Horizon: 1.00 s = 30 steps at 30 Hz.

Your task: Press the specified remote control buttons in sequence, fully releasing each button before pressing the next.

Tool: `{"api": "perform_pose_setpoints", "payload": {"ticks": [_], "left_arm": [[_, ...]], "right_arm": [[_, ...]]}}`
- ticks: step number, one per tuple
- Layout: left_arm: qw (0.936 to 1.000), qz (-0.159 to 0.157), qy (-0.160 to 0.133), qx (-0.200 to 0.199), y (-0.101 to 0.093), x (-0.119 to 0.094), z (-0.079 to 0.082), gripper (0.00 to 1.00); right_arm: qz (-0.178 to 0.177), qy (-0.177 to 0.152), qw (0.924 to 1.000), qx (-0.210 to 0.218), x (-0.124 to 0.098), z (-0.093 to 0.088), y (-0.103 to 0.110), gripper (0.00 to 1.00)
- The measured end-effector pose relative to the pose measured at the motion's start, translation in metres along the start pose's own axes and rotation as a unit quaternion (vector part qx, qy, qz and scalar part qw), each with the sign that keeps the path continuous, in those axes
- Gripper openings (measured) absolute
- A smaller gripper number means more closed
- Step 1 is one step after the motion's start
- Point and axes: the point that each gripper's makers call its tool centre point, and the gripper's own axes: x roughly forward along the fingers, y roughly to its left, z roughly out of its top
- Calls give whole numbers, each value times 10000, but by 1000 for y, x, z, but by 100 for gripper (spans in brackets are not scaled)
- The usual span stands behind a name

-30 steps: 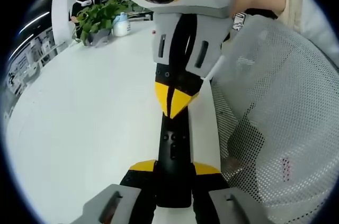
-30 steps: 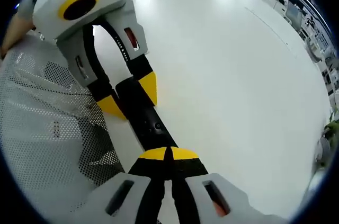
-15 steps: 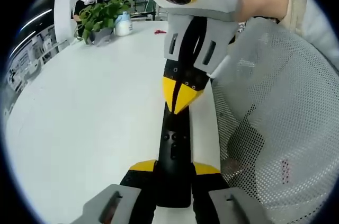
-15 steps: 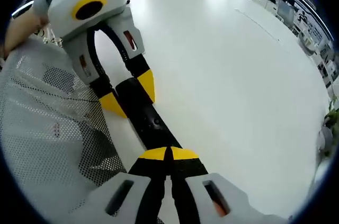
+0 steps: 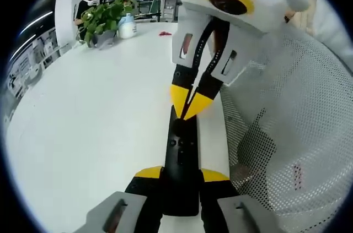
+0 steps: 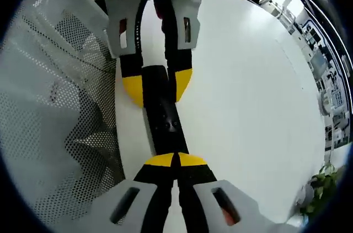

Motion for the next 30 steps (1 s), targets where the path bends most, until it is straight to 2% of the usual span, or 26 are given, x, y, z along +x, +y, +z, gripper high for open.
{"api": "perform_pose_setpoints", "payload": {"ticks": [3,5,8,9,11,12,14,19,22,23,24,25,30], "left_arm": [[9998,-50,-105,-144,1,0,1,24],[9999,-52,-120,-72,0,0,1,24],[10000,-26,-79,-13,-1,0,1,24],[10000,-26,-81,-18,-1,1,1,24],[9999,-28,-99,-38,-1,0,1,24],[9999,-30,-110,-48,-1,0,1,24],[9999,-29,-112,-57,-1,0,1,24],[9999,-28,-117,-83,-1,0,2,24],[9999,-26,-118,-105,-1,0,2,24],[9999,-27,-123,-113,0,0,2,24],[9999,-28,-122,-112,0,0,2,24],[9999,-27,-121,-116,-1,0,2,24],[9995,-57,-129,-268,0,0,2,24]], "right_arm": [[149,-137,9986,487,0,0,0,0],[81,-132,9991,391,0,-1,1,0],[-185,-144,9996,-125,-1,0,2,0],[-204,-151,9996,-152,-1,0,3,0],[-211,-182,9996,-11,-1,0,2,0],[-204,-307,9987,352,-1,0,1,0],[-190,-445,9968,634,-2,0,0,0],[-223,-696,9932,911,-2,0,0,0],[-48,-956,9895,1085,-2,7,8,0],[2,-987,9901,1002,-1,9,12,0],[-117,-960,9917,847,0,10,11,0],[-193,-864,9946,535,-1,10,10,0],[-253,-953,9951,1,2,21,18,0]]}}
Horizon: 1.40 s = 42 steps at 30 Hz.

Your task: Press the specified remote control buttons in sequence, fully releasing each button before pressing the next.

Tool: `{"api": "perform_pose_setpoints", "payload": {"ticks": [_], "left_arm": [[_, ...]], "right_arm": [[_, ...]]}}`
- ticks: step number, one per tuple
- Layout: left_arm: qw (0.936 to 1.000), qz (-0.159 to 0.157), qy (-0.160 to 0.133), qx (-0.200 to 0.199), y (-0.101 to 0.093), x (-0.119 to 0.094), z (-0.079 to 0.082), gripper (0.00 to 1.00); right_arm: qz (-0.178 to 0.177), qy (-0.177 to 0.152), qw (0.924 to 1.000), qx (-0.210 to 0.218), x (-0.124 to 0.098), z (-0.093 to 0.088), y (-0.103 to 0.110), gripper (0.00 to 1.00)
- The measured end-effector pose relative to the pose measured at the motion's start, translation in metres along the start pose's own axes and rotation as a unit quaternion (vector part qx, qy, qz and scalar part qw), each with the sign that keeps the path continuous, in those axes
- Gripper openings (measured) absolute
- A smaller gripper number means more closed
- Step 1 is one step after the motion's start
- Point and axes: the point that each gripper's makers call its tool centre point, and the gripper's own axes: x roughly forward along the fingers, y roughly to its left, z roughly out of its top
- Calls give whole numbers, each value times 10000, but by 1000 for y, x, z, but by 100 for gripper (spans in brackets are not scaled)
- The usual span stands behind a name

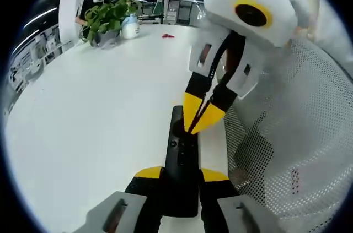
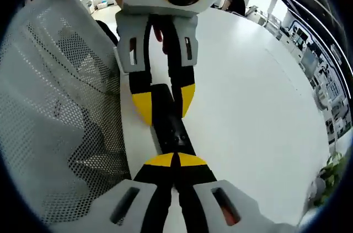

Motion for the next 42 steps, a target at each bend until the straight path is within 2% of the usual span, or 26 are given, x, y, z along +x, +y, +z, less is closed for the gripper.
{"api": "perform_pose_setpoints", "payload": {"ticks": [4,7,13,15,16,20,25,26,27,29,31,33,37,38,40,42], "left_arm": [[10000,-12,-9,-79,0,0,0,24],[9999,-18,-14,-132,-1,0,0,24],[9999,-22,-4,-111,0,0,0,24],[9999,-22,-8,-109,0,0,0,24],[9999,-24,-10,-111,0,0,0,24],[9999,-35,-18,-107,-1,0,1,24],[9999,-49,-28,-106,-1,0,1,24],[9999,-49,-28,-101,-2,0,1,24],[9999,-47,-22,-87,-2,0,1,24],[10000,-48,-26,-75,-2,0,1,24],[10000,-48,-29,-79,-2,0,1,24],[10000,-46,-34,-75,-2,0,1,24],[10000,-47,-42,-50,-2,0,1,24],[10000,-47,-42,-42,-2,0,1,24],[10000,-49,-44,-35,-2,0,1,24],[10000,-48,-43,-24,-2,0,1,24]], "right_arm": [[38,-52,9994,-345,3,7,7,0],[-83,136,9960,-881,4,8,6,0],[-150,223,9908,-1323,5,8,8,0],[-203,317,9832,-1785,4,8,8,0],[-251,398,9761,-2121,5,8,9,0],[-379,627,9531,-2937,6,8,12,0],[-351,884,9279,-3605,7,7,14,0],[-343,909,9261,-3646,8,7,14,0],[-328,1002,9193,-3793,8,7,14,0],[-284,1103,9148,-3875,9,7,14,0],[-251,1182,9143,-3867,9,7,14,0],[-219,1214,9169,-3795,9,7,13,0],[-191,979,9439,-3147,8,7,13,0],[-165,890,9537,-2868,8,7,12,0],[-91,755,9684,-2376,8,7,11,0],[-36,676,9761,-2065,7,7,10,0]]}}
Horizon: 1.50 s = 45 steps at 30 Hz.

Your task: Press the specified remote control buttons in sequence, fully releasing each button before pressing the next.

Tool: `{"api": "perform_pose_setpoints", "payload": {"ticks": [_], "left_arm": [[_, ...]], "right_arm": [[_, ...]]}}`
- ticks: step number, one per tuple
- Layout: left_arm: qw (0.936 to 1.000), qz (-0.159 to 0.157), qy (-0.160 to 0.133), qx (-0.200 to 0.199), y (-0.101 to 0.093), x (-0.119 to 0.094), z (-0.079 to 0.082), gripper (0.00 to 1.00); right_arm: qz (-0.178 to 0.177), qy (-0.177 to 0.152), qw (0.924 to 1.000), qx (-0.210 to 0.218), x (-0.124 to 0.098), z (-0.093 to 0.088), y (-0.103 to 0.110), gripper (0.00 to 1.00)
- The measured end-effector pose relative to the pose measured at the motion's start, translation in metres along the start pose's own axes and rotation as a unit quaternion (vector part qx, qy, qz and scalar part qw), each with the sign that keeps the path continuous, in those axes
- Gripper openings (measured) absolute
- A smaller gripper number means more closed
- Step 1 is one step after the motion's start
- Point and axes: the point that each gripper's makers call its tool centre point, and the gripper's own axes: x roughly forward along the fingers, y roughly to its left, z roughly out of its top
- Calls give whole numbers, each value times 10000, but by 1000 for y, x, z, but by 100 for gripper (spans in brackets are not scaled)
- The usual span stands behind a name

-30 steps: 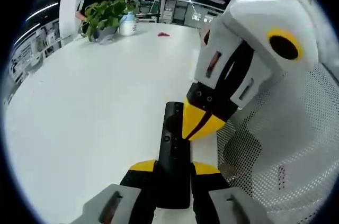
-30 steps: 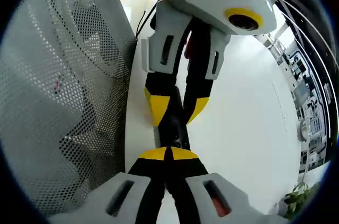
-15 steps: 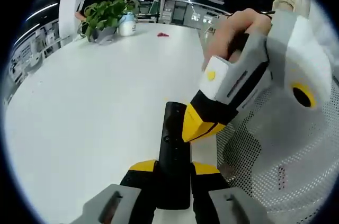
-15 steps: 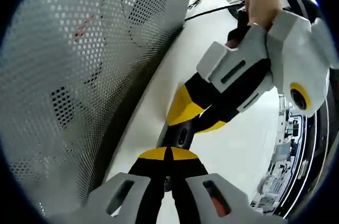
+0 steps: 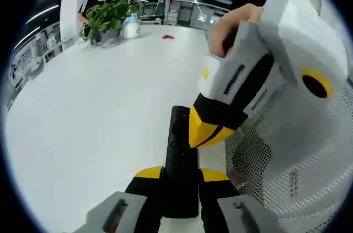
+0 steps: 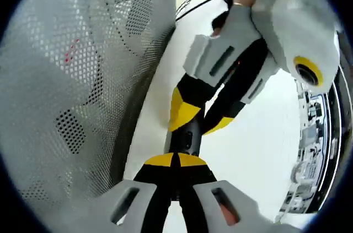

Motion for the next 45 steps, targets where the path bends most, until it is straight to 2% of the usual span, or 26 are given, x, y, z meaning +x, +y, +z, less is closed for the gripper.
{"api": "perform_pose_setpoints", "payload": {"ticks": [2,5,8,9,10,12,15,19,20,27,29,32,33,39,45], "left_arm": [[10000,-1,-3,-1,0,0,0,24],[10000,-4,-6,-2,0,0,0,24],[10000,-7,-13,-5,0,0,0,24],[10000,-7,-14,-5,0,0,0,24],[10000,-7,-12,-1,0,0,0,24],[10000,-6,-14,6,0,0,0,24],[10000,-8,-15,8,0,0,0,24],[10000,-3,-10,29,0,0,0,24],[10000,-1,-13,64,-1,0,0,24],[9998,-22,-24,183,-2,1,0,24],[9997,-51,-73,245,-4,2,0,24],[9994,-92,-190,282,-7,3,0,24],[9994,-91,-201,281,-7,3,0,24],[9986,-88,-334,399,-10,5,3,24],[9971,-68,-359,673,-14,13,9,24]], "right_arm": [[53,-111,9993,353,-1,0,-1,0],[147,-326,9939,1045,-1,-1,-2,0],[265,-586,9804,1861,-2,-2,-4,0],[206,-637,9791,1920,-2,-2,-6,0],[-78,-683,9805,1843,-4,-4,-16,0],[-216,-620,9835,1687,-6,-7,-19,0],[-21,-732,9785,1929,-4,-3,-16,0],[-46,-594,9805,1874,0,-7,-16,0],[-36,-655,9798,1891,0,-5,-17,0],[285,-629,9784,1948,-1,-5,-16,0],[369,-636,9798,1858,-1,-4,-14,0],[415,-639,9893,1248,-1,-4,-11,0],[392,-651,9897,1214,-1,-3,-10,0],[436,-634,9885,1304,-3,-7,-8,0],[465,-459,9876,1427,-7,-14,-2,0]]}}
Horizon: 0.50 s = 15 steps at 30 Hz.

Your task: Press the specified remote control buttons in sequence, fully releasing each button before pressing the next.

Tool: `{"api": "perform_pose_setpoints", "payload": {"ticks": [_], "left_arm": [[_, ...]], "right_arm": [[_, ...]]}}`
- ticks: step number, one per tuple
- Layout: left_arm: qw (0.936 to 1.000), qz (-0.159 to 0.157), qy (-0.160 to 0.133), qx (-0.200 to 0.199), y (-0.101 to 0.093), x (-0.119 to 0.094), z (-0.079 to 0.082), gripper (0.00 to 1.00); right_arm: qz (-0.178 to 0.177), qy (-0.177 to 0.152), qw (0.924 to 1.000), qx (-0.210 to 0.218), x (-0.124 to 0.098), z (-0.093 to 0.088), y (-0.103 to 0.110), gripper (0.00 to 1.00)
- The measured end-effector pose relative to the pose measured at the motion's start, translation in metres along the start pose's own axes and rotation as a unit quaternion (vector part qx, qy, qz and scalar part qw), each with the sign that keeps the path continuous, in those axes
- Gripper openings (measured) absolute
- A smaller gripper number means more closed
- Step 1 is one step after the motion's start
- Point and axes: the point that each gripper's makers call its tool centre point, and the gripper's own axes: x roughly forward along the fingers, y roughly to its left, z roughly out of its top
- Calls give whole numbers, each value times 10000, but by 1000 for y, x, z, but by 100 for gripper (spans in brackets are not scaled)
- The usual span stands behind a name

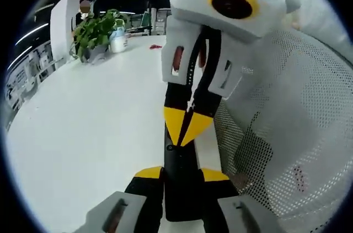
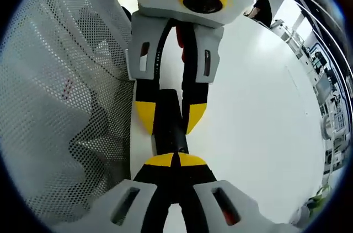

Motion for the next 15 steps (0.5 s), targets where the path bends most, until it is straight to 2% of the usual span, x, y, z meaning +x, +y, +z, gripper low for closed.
{"api": "perform_pose_setpoints", "payload": {"ticks": [3,5,6,7,9,15], "left_arm": [[9999,-8,-3,119,-1,4,3,24],[9999,-14,-6,160,-1,4,3,24],[9999,-17,-17,147,-1,4,3,24],[9999,-23,-31,128,0,4,3,24],[9999,-30,-45,121,-1,4,3,24],[9999,-45,-67,63,-1,4,4,24]], "right_arm": [[-66,10,9999,-102,-3,-6,4,0],[-153,18,9975,-695,-3,-4,4,0],[-201,112,9900,-1392,-3,-3,5,0],[-208,224,9840,-1757,-2,-3,7,0],[-169,466,9785,-2002,-2,-3,9,0],[112,384,9805,-1923,-2,-3,5,0]]}}
